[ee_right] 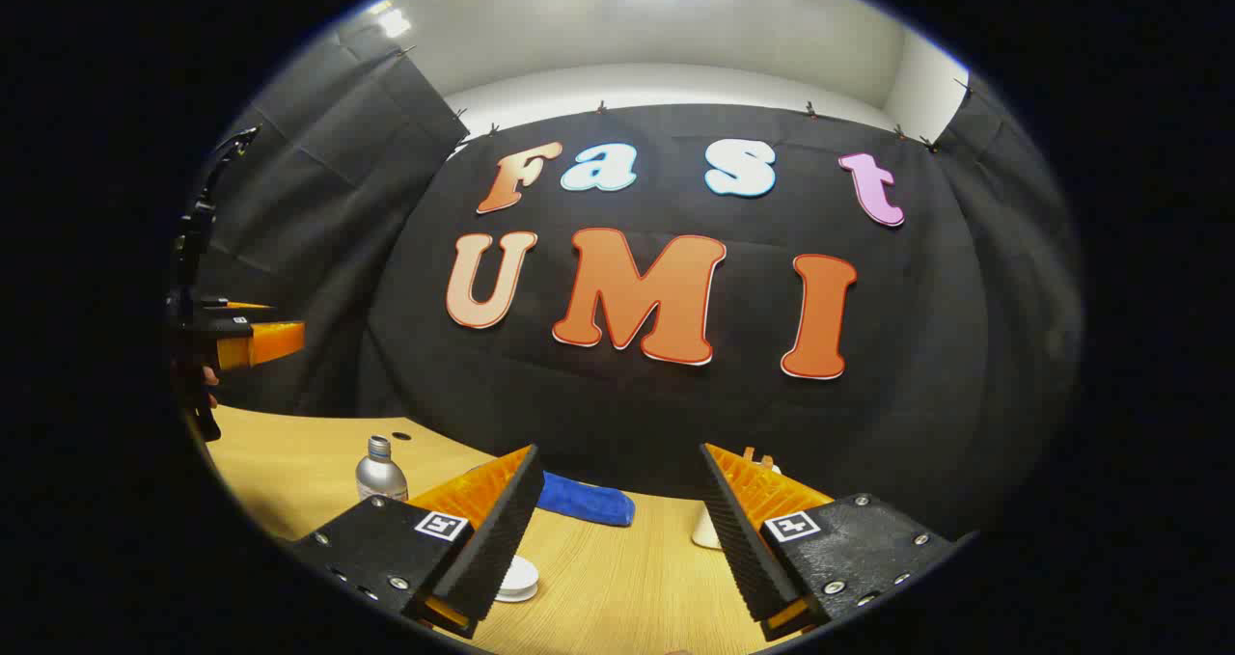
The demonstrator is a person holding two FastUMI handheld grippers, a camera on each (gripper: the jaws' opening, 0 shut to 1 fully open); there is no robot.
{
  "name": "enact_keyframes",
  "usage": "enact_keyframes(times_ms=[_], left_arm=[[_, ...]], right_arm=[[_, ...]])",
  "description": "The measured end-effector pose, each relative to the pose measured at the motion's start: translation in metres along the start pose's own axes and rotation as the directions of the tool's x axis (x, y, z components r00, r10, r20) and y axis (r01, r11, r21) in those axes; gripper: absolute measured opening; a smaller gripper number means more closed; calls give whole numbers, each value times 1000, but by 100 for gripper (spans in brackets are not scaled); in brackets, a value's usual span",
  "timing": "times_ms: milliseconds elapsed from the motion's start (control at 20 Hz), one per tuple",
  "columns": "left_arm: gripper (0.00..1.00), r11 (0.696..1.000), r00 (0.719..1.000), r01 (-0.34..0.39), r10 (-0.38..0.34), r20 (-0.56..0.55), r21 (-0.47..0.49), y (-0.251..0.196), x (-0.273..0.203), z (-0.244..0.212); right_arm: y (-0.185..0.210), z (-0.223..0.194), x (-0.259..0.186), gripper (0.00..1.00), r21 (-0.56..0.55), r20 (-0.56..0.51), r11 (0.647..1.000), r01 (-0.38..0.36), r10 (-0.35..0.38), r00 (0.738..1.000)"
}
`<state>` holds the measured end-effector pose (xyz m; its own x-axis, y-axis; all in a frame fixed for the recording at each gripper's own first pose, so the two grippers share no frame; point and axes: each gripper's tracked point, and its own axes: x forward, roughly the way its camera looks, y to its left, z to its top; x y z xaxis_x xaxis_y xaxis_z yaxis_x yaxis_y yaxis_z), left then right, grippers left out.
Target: Open the teacup lid with one hand, grasp the water bottle and pour water into the teacup with the other hand; after pouring, place the water bottle on the coaster and then close the teacup lid.
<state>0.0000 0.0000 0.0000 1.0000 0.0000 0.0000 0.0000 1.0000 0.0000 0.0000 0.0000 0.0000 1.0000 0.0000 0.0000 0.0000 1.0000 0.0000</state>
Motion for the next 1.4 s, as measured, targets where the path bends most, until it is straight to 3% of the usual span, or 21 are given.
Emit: enact_keyframes(times_ms=[200, 400, 450, 600, 750, 800, 900, 1200, 1400], left_arm=[[100, 999, 1000, -17, 16, -19, -42, 2, -8, -25], [100, 1000, 998, -5, 3, -58, -18, 2, -9, -45], [94, 1000, 998, 3, -4, -70, -15, 2, -9, -48], [100, 1000, 996, -5, 5, -92, -4, 4, -9, -53], [94, 1000, 995, -7, 8, -102, 15, 0, -4, -51], [100, 1000, 995, 3, -1, -102, 12, -4, -2, -50], [94, 1000, 995, 27, -28, -92, -8, -16, 1, -46], [97, 994, 981, 109, -113, -156, -31, -47, -1, -75], [97, 991, 971, 131, -131, -200, -9, -53, -4, -99]], right_arm=[[13, -7, 5, 96, 5, 11, 1000, -31, 31, 999], [24, -20, 12, 96, 1, -15, 997, -80, 80, 997], [24, -21, 14, 96, 4, -18, 997, -81, 81, 997], [27, -29, 22, 96, 19, -42, 995, -96, 97, 994], [29, -29, 31, 96, 26, -47, 995, -98, 99, 994], [31, -31, 35, 96, 30, -53, 994, -103, 105, 993], [40, -38, 38, 96, 38, -71, 992, -120, 123, 990], [72, -73, 47, 96, 71, -126, 974, -213, 221, 967], [89, -104, 57, 93, 57, -189, 965, -256, 262, 946]])
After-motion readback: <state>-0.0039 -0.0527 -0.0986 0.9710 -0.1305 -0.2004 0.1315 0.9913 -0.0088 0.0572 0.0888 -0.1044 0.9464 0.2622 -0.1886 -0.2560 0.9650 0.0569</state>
